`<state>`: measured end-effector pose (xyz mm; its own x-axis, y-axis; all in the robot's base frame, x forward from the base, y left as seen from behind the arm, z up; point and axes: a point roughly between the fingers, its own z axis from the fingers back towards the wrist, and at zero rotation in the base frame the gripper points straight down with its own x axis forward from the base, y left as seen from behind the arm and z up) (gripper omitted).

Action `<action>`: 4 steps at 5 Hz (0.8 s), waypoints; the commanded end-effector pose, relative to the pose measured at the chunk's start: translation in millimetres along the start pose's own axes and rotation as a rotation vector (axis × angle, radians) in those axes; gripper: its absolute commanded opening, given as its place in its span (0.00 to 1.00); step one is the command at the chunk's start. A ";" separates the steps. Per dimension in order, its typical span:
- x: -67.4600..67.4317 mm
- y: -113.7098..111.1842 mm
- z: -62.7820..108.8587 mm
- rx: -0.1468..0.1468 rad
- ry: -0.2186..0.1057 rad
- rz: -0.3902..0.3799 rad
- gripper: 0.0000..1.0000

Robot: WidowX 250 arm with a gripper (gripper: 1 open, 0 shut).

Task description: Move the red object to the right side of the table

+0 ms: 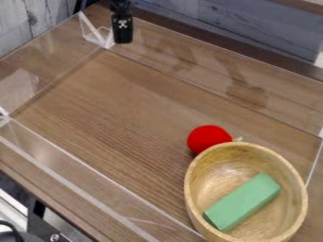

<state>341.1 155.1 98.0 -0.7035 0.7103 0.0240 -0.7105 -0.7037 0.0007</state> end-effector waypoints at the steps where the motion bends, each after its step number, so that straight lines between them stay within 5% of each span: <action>1: 3.8 -14.0 14.2 -0.064 0.021 0.041 1.00; 4: 0.0 -26.9 1.2 -0.077 0.020 0.060 1.00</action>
<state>353.7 170.6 78.3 -0.7382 0.6742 0.0224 -0.6745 -0.7381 -0.0144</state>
